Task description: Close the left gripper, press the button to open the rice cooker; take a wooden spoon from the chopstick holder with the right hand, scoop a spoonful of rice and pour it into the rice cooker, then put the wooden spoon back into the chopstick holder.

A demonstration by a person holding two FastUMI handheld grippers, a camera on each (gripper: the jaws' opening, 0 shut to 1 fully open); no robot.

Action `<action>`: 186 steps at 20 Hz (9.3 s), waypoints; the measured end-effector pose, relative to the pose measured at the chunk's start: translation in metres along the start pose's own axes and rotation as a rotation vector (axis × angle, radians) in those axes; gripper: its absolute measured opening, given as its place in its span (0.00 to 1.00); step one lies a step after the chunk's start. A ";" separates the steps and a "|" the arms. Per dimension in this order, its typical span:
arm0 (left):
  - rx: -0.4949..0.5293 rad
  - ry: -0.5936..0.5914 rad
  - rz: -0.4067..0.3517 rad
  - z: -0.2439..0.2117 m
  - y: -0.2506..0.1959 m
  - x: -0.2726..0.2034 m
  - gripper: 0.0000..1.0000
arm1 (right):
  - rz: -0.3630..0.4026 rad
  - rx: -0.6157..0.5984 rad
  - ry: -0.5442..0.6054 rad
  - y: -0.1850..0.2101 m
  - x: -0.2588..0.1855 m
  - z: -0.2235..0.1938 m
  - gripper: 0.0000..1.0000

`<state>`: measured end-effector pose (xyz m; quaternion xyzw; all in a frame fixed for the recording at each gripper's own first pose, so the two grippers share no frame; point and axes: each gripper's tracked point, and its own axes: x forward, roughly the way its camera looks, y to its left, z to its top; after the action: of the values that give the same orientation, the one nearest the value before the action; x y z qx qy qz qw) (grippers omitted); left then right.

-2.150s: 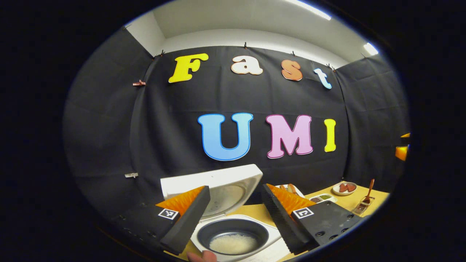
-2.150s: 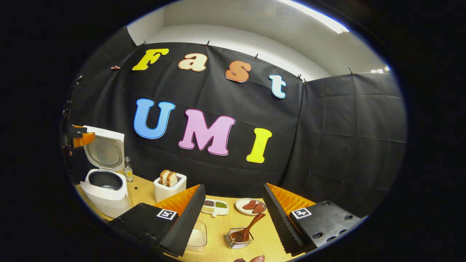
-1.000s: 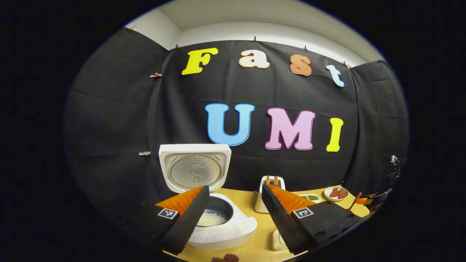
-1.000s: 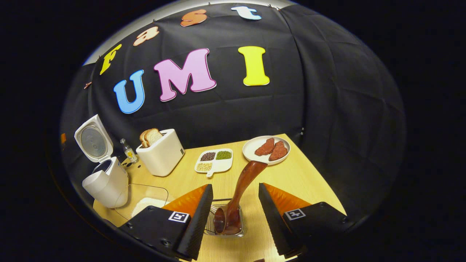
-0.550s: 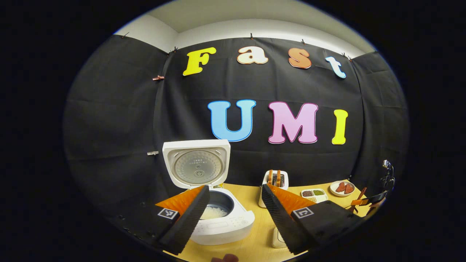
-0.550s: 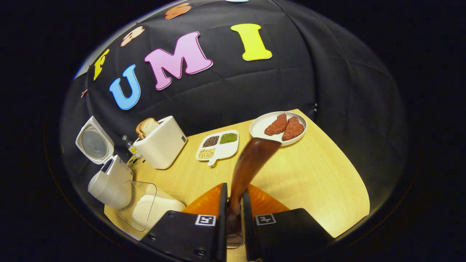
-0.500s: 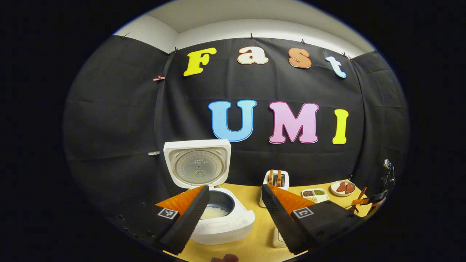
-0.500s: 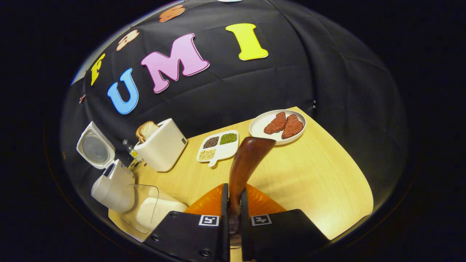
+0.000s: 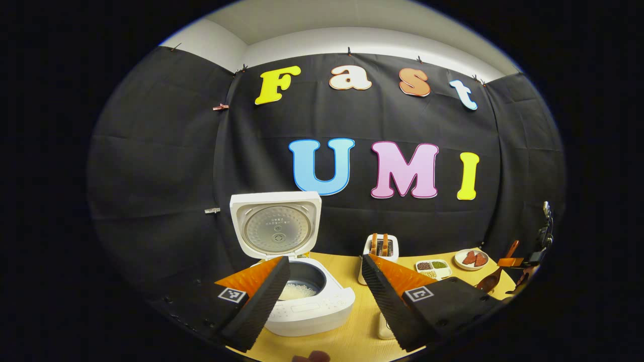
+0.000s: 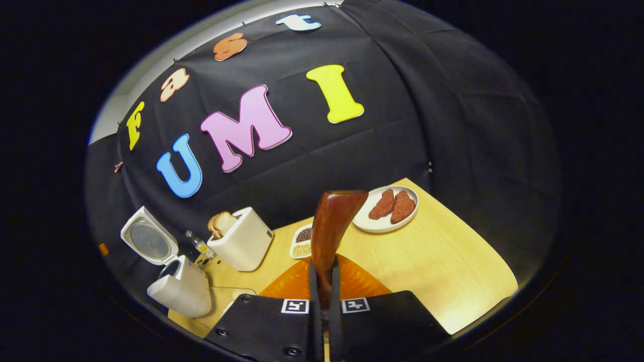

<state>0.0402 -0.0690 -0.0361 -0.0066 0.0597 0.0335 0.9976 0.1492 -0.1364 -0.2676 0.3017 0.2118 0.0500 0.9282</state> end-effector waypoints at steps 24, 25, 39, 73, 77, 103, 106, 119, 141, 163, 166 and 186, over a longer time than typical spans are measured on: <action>0.048 0.036 -0.079 -0.022 0.111 0.019 0.99 | -0.110 -0.335 0.148 0.169 0.053 -0.184 0.09; 0.043 0.043 -0.076 -0.024 0.115 0.020 0.99 | -0.118 -0.311 0.145 0.171 0.054 -0.186 0.10; 0.010 0.036 -0.088 -0.027 0.126 0.027 0.99 | -0.071 0.456 0.166 0.154 0.023 -0.155 0.09; -0.075 0.066 -0.017 -0.066 0.178 -0.007 0.99 | 0.287 0.258 0.128 0.513 0.080 -0.106 0.08; -0.096 0.090 -0.010 -0.076 0.188 -0.006 0.99 | 0.305 0.067 0.132 0.536 0.097 -0.134 0.08; -0.124 0.127 0.014 -0.094 0.205 -0.016 0.95 | 0.723 -1.062 -0.134 0.622 0.026 -0.209 0.08; -0.128 0.129 0.010 -0.092 0.200 -0.020 0.95 | 0.683 -0.866 0.005 0.611 0.039 -0.215 0.08; -0.058 0.088 -0.054 -0.066 0.156 -0.039 0.95 | 0.490 0.291 0.199 0.475 0.045 -0.070 0.13; -0.007 0.088 -0.134 -0.036 0.005 -0.012 0.95 | -0.040 0.027 -0.001 0.010 -0.014 0.016 0.09; -0.144 -0.011 -0.126 0.010 -0.031 0.003 0.95 | -0.148 0.019 0.206 -0.059 -0.030 -0.072 0.75; -0.136 -0.068 -0.104 0.036 -0.011 0.022 0.95 | -0.194 -0.039 0.175 -0.058 -0.059 -0.063 0.98; -0.015 -0.146 0.130 0.117 0.146 0.272 0.94 | -0.164 -0.278 -0.061 0.115 -0.139 0.008 0.98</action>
<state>0.3137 0.0967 0.0463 -0.0075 -0.0130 0.0992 0.9950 0.0305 -0.0774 -0.1445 0.1537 0.1984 -0.0063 0.9680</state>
